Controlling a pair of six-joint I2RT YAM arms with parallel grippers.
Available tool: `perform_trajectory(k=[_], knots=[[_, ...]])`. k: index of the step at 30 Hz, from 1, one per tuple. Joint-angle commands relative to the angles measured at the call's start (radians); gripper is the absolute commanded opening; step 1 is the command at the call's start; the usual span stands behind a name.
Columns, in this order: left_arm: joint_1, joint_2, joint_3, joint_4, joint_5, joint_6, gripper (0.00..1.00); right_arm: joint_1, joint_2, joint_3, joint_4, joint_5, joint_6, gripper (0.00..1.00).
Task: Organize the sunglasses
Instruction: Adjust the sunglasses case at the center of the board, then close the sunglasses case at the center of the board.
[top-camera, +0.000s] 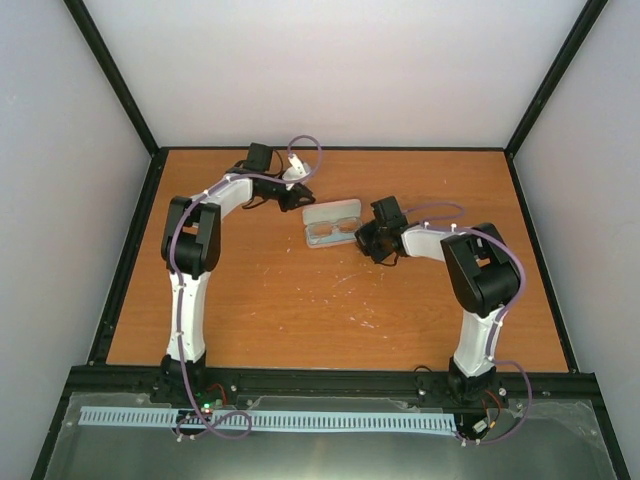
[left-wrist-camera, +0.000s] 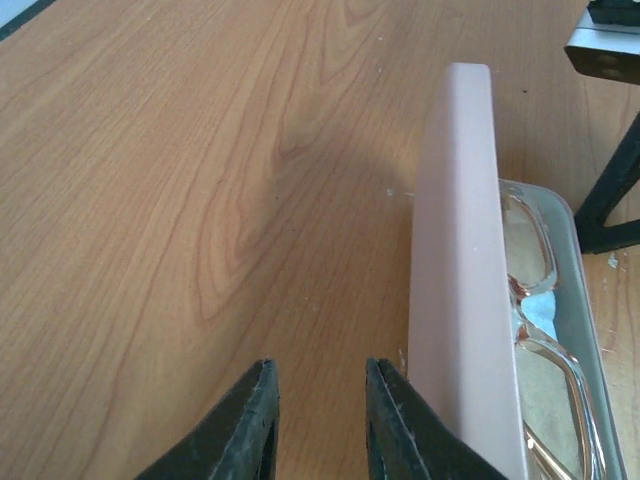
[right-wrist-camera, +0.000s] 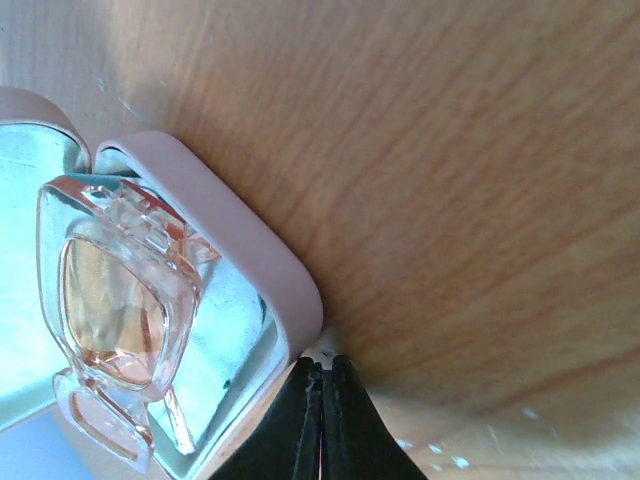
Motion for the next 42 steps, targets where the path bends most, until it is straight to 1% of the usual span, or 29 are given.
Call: perform_trajectory(k=[1, 8, 14, 18, 27, 42], knots=[[-0.007, -0.007, 0.000, -0.027, 0.034, 0.017, 0.27, 0.003, 0.069, 0.016, -0.010, 0.016, 0.014, 0.03], [-0.015, -0.043, -0.080, -0.017, 0.056, -0.001, 0.27, -0.006, 0.132, 0.070, -0.001, 0.029, -0.023, 0.03], [-0.026, -0.072, -0.101, 0.011, 0.092, -0.085, 0.27, -0.019, 0.154, 0.088, 0.021, 0.029, -0.050, 0.03], [-0.038, -0.097, -0.109, 0.032, 0.090, -0.116, 0.27, -0.033, 0.162, 0.083, 0.042, 0.028, -0.065, 0.03], [-0.040, -0.118, -0.126, 0.028, 0.083, -0.111, 0.27, -0.048, 0.200, 0.088, 0.095, -0.003, -0.079, 0.03], [-0.070, -0.102, -0.128, 0.060, 0.090, -0.147, 0.27, -0.049, 0.225, 0.112, 0.107, -0.028, -0.105, 0.03]])
